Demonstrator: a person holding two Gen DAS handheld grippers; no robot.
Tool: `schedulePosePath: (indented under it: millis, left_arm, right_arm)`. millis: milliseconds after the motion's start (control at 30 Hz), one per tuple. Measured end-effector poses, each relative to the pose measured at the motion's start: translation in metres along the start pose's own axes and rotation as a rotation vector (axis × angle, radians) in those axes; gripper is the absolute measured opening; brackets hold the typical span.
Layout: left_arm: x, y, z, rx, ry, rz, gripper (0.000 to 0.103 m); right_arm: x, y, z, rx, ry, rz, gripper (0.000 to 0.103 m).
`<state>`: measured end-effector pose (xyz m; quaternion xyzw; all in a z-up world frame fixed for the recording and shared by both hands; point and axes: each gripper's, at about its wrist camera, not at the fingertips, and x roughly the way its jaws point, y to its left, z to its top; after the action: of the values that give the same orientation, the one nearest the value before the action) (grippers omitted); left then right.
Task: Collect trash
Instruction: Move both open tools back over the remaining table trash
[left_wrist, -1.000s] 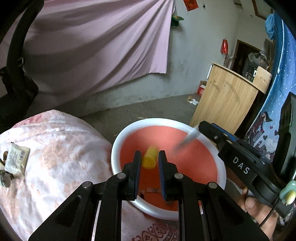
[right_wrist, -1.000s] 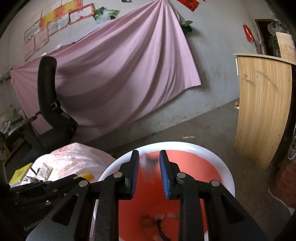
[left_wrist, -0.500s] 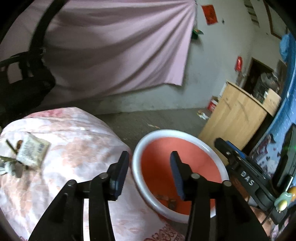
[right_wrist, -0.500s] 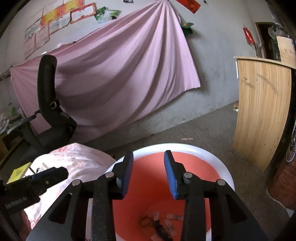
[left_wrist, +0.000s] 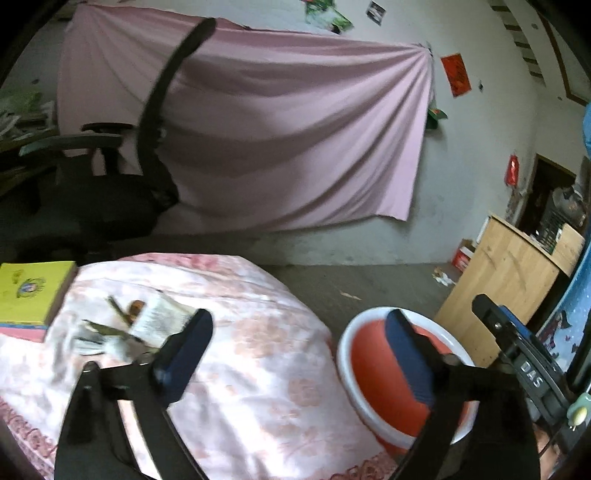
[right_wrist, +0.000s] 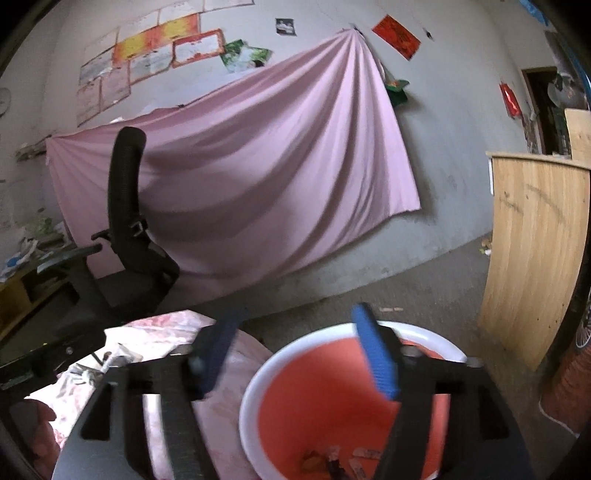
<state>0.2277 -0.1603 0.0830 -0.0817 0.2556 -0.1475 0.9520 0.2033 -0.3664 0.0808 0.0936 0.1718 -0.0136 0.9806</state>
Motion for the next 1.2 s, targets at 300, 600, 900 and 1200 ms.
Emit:
schedulePosePath:
  millis: [300, 600, 900, 1200]
  left_arm:
    - [-0.034, 0.033, 0.0, 0.006, -0.091, 0.113, 0.099]
    - [-0.073, 0.074, -0.007, 0.024, -0.214, 0.198, 0.1]
    - [-0.102, 0.116, -0.012, 0.023, -0.309, 0.283, 0.1]
    - [-0.114, 0.149, -0.028, 0.042, -0.321, 0.339, 0.1]
  right_arm:
    - [-0.023, 0.037, -0.006, -0.033, -0.088, 0.054, 0.103]
    - [-0.043, 0.085, -0.008, -0.094, -0.244, 0.122, 0.103]
    - [-0.037, 0.126, -0.014, -0.115, -0.293, 0.19, 0.103]
    - [-0.028, 0.17, -0.029, -0.235, -0.283, 0.249, 0.103]
